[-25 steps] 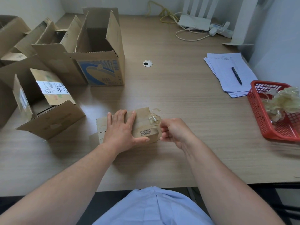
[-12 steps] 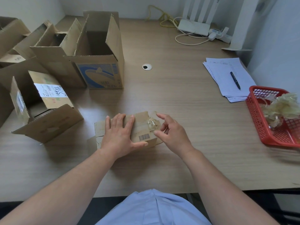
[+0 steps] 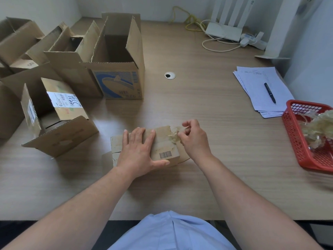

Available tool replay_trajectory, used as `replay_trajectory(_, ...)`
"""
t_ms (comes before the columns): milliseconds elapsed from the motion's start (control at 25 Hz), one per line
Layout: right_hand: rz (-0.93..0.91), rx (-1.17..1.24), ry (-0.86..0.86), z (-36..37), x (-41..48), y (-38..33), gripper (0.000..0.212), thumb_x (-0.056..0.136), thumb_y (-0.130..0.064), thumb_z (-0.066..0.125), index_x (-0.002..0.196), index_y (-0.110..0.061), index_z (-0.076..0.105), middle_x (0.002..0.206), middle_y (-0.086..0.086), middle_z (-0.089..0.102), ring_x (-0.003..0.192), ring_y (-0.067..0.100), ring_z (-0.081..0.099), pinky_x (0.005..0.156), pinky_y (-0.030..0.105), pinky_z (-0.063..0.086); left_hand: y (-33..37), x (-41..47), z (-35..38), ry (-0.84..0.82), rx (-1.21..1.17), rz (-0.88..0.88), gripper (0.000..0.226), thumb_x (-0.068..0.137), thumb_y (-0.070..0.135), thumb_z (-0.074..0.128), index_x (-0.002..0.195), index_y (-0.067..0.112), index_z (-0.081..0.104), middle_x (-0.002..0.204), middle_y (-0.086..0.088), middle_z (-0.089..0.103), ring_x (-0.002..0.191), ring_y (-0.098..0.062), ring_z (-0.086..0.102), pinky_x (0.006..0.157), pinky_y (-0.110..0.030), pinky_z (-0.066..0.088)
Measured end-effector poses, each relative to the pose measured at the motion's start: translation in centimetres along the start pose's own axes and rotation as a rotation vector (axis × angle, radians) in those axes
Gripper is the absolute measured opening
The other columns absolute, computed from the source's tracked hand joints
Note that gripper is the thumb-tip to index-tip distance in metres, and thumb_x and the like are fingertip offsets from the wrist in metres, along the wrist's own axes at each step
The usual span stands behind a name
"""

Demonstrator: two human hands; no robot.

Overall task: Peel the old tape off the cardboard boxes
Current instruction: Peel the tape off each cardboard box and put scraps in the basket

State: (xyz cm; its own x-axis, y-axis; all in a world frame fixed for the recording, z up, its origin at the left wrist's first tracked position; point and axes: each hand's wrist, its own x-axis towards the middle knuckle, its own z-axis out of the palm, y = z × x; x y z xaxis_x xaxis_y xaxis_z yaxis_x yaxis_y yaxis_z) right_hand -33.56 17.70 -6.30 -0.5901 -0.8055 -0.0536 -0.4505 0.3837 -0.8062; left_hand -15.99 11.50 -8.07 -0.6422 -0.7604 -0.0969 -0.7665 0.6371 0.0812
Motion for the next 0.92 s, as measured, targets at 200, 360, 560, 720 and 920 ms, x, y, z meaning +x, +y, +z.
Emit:
replay_trajectory(200, -0.035, 0.024, -0.008, 0.3, -1.3, 0.9, 0.013, 0.078, -0.021, 0.071, 0.09, -0.024, 0.066, 0.088, -0.007, 0.06, 0.083, 0.012, 0.059, 0.079, 0.031, 0.048, -0.1, 0.0, 0.0, -0.001, 0.0, 0.0, 0.119, 0.056, 0.095, 0.019, 0.151, 0.025, 0.008, 0.152, -0.009, 0.013, 0.144, -0.024, 0.002, 0.115, -0.049, -0.014)
replay_trajectory(360, -0.07, -0.182, -0.066, 0.8, -2.1, 1.4, 0.037, 0.081, -0.03, 0.069, 0.116, -0.022, 0.063, 0.111, 0.002, 0.048, 0.099, 0.02, 0.056, 0.087, 0.035, 0.048, -0.4, 0.0, -0.1, -0.022, -0.028, 0.035, 0.121, 0.056, 0.095, 0.022, 0.152, 0.024, 0.005, 0.154, -0.009, 0.01, 0.145, -0.023, -0.001, 0.116, -0.049, -0.012)
replay_trajectory(560, -0.015, -0.295, -0.058, 1.6, -1.7, 0.2, 0.031, 0.085, -0.037, 0.062, 0.11, -0.019, 0.055, 0.109, 0.002, 0.055, 0.099, 0.022, 0.055, 0.082, 0.033, 0.044, -3.6, 0.1, -1.1, -0.13, -0.079, 0.18, 0.113, 0.065, 0.085, 0.049, 0.153, 0.031, 0.0, 0.16, -0.001, 0.002, 0.146, -0.016, -0.008, 0.117, -0.038, -0.013)
replay_trajectory(720, -0.017, -0.347, -0.032, 2.0, -1.2, -0.4, 0.017, 0.091, -0.029, 0.055, 0.098, -0.014, 0.057, 0.104, 0.006, 0.062, 0.097, 0.027, 0.056, 0.075, 0.033, 0.039, -3.6, -0.3, -0.7, -0.044, -0.106, 0.126, 0.106, 0.062, 0.085, 0.052, 0.15, 0.042, 0.012, 0.153, -0.005, 0.014, 0.139, -0.018, 0.004, 0.116, -0.037, -0.005)
replay_trajectory(920, 0.308, 0.04, 0.092, 1.8, -0.9, 0.2, 0.018, 0.092, -0.011, 0.05, 0.076, -0.008, 0.058, 0.086, 0.014, 0.065, 0.074, 0.028, 0.064, 0.068, 0.039, 0.052, -3.8, 0.0, -0.7, -0.025, -0.145, 0.147, 0.104, 0.061, 0.083, 0.056, 0.149, 0.041, 0.018, 0.149, -0.004, 0.019, 0.138, -0.021, 0.01, 0.112, -0.033, -0.001)
